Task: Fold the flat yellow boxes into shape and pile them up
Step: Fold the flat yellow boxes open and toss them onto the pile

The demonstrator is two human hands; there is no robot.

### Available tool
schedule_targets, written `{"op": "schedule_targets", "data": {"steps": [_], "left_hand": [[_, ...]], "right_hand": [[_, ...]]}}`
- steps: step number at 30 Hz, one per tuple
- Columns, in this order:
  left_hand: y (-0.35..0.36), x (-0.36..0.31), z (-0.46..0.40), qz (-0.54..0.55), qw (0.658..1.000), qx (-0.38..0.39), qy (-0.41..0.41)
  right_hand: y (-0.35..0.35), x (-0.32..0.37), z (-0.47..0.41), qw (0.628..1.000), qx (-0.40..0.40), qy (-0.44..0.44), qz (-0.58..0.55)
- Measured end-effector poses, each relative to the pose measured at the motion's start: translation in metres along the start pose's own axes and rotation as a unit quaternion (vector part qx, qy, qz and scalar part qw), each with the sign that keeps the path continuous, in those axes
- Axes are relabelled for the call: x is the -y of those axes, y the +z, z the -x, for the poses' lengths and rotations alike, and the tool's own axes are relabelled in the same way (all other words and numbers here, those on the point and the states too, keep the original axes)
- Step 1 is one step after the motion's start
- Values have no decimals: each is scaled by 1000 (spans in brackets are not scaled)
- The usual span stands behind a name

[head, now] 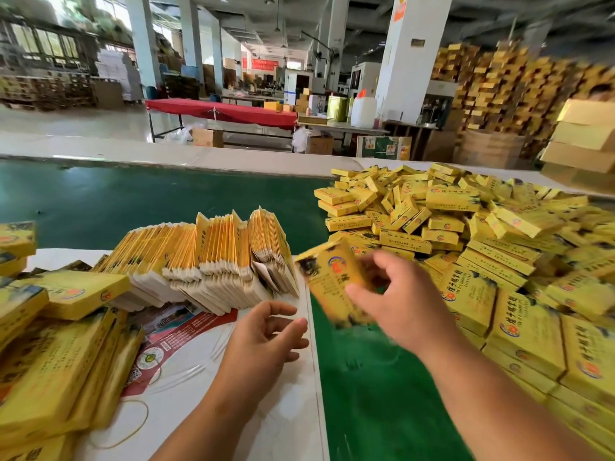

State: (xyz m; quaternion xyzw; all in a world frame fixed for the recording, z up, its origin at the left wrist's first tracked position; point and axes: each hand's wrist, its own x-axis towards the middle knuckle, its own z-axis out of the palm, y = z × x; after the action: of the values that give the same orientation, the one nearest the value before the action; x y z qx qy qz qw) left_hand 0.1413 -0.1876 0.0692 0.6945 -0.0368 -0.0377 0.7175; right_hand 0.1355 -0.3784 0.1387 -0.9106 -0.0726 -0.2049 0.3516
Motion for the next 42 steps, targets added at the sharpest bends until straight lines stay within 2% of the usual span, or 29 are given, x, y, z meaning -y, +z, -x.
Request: {"op": "schedule_targets", "data": {"steps": [2, 5, 8, 10, 12, 13, 17, 22, 25, 34, 39, 42], "left_hand": [[0, 2, 1, -35, 999, -2, 13], [1, 3, 1, -79, 996, 5, 34], [0, 3, 1, -108, 993, 1, 49], [0, 3, 1, -121, 990, 1, 66], [0, 3, 2, -126, 989, 4, 75], [1, 4, 2, -129, 989, 7, 79], [3, 4, 3, -143, 985, 14, 91], [3, 4, 4, -156, 984, 13, 88], [2, 5, 3, -166, 982, 12, 89], [6, 4, 6, -183, 976, 26, 118], [6, 3, 5, -181, 974, -4, 138], [2, 2, 3, -166, 975, -37, 143]], "right_hand": [[-14, -4, -20, 995, 6, -43, 92], [-21, -15, -40, 969, 95, -70, 216], [-18, -28, -41, 916, 176, -89, 348], [-19, -31, -35, 872, 242, -55, 422], [-18, -28, -27, 813, 305, -25, 496], [-16, -25, -22, 802, 315, -24, 507], [7, -17, 1, 865, 265, -43, 424], [43, -34, 18, 850, 260, -23, 457], [36, -45, 14, 853, 219, -4, 473], [27, -57, 11, 871, 180, 59, 453], [46, -36, -1, 938, 105, -4, 332], [72, -28, -18, 972, 111, 9, 207]]}}
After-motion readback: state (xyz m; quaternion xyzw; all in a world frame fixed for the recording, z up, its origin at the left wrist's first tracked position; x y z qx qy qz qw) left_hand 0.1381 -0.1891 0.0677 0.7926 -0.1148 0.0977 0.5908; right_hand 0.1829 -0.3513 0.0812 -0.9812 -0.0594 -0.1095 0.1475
